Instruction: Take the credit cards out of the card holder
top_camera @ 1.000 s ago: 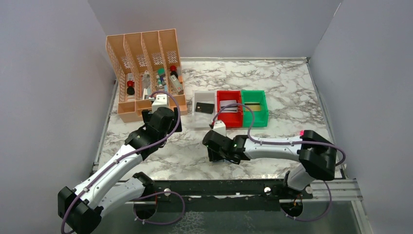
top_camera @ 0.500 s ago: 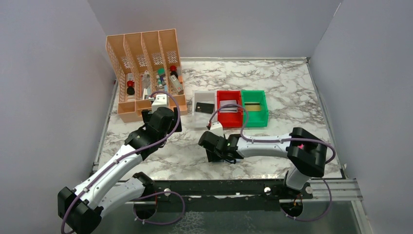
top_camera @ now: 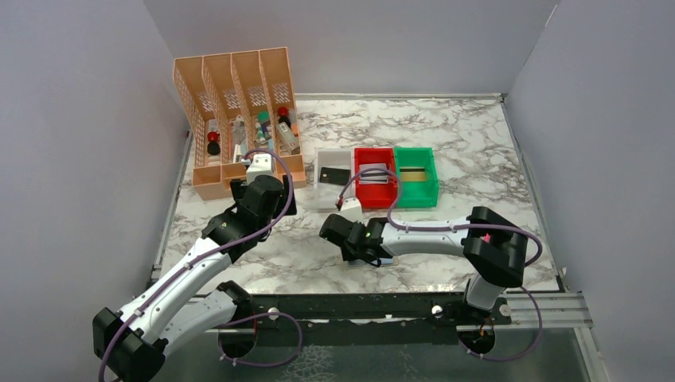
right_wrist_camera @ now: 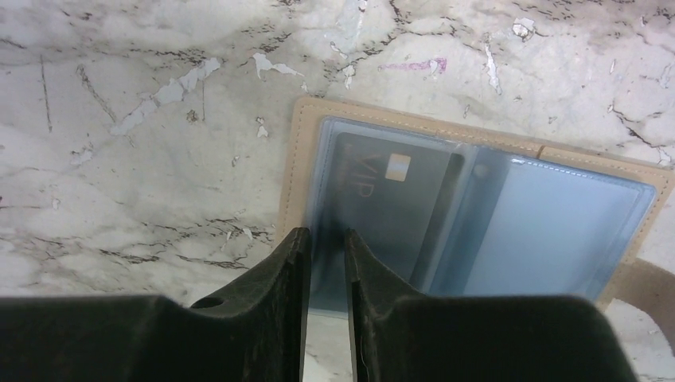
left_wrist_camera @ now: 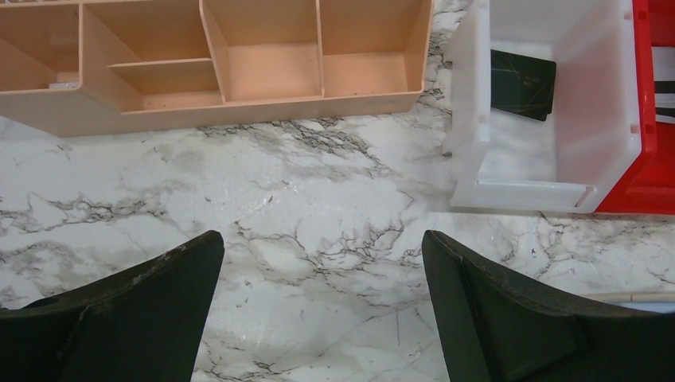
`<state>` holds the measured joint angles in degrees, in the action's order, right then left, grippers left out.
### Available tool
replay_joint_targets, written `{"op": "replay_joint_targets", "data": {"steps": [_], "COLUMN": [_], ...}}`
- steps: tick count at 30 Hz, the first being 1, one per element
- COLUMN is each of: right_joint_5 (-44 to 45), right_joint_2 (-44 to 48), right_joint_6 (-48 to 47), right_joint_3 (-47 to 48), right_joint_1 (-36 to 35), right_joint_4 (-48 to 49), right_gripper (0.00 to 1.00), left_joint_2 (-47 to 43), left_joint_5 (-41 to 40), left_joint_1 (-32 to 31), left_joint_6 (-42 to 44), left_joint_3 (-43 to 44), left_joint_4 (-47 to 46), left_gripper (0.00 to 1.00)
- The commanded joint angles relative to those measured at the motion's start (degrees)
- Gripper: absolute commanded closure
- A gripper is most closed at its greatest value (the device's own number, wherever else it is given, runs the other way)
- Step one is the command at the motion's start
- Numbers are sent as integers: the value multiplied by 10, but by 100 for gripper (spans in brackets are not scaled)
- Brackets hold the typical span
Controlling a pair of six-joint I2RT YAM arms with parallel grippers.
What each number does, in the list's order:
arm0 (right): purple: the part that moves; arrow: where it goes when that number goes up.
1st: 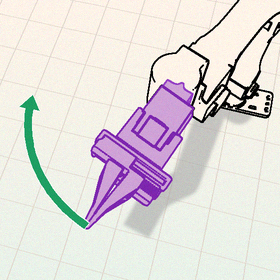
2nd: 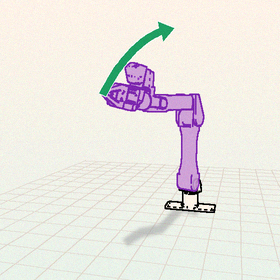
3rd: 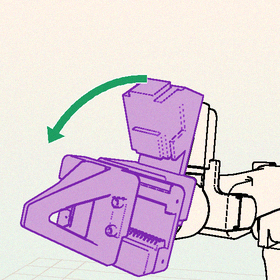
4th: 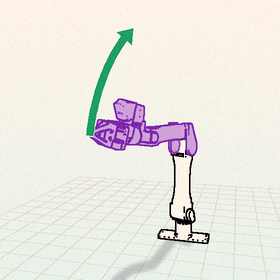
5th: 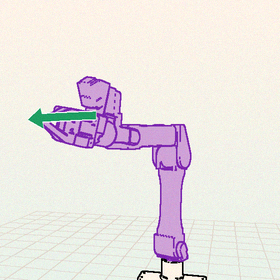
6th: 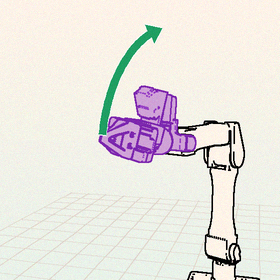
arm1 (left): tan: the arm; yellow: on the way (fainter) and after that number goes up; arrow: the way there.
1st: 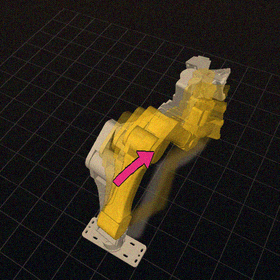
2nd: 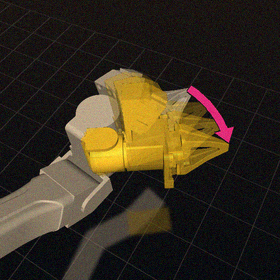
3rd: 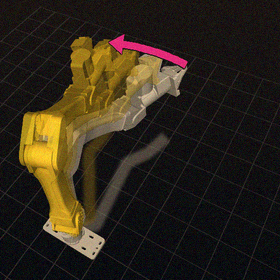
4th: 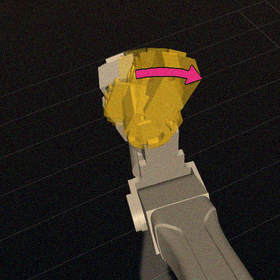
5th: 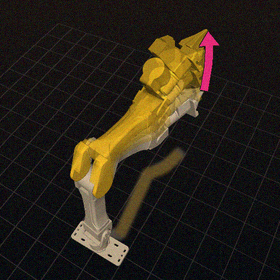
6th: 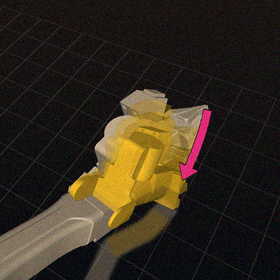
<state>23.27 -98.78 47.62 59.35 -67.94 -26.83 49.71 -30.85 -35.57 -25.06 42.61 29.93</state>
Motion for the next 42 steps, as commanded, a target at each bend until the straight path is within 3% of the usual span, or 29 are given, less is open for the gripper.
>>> {"op": "replay_joint_targets", "data": {"steps": [1, 12, 22, 23, 28, 33, 38, 42], "right_joint_5": [16, 7, 4, 9, 19, 19, 19, 28], "right_joint_2": [11, 38, 98, 99, 74, 35, -8, -24], "right_joint_6": [9, 3, 3, 6, 16, 23, 25, 40], "right_joint_3": [-15, -25, -55, -56, -47, -29, -20, -20], "right_joint_1": [-3, -3, -3, -3, -3, -3, -3, -3], "right_joint_4": [-15, 7, 40, 37, 13, -2, -15, -36], "right_gripper": [77, 98, 99, 98, 68, 58, 57, 74], "left_joint_2": [-9, -8, -6, -6, -6, -8, -7, -6], "left_joint_5": [5, 7, 8, 9, 9, 7, 7, 7], "left_joint_1": [4, 4, 4, 4, 4, 4, 4, 4], "left_joint_6": [-4, -3, -3, -3, -3, -3, -3, -3], "left_joint_3": [-5, -5, -5, -4, -4, -5, -5, -5], "left_joint_4": [-1, -1, -1, -1, -1, -1, -1, -1], "left_gripper": [1, 1, 1, 1, 1, 1, 1, 1]}}
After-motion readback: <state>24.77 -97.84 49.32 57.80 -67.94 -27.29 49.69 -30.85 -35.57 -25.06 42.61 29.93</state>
